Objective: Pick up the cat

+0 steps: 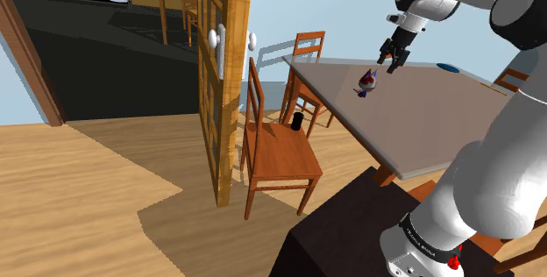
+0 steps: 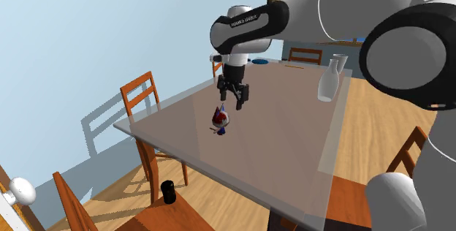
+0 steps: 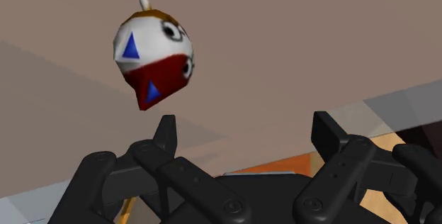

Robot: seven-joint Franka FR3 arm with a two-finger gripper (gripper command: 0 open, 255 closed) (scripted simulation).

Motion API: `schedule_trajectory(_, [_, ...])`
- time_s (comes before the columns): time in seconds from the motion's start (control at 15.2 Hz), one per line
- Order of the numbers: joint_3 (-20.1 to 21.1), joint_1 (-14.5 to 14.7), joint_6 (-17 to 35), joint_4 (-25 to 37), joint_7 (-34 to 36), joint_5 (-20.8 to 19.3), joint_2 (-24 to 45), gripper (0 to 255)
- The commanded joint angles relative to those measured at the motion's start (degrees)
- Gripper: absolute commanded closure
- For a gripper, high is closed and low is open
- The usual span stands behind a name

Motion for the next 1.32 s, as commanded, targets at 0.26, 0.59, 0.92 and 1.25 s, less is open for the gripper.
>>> schedule_trajectory(0.26, [5.3, -14.1, -6.1, 18.3, -18.7, 15.8, 20.0, 0])
schedule_trajectory(0.59, [6.7, -15.6, -4.1, 18.2, -20.6, 17.4, 22.3, 0])
schedule_trajectory(0.92, [7.0, -15.4, -1.7, 16.0, -21.3, 17.9, 22.8, 0])
schedule_trajectory(1.25, [7.0, -15.3, -1.8, 16.0, -21.2, 17.9, 22.8, 255])
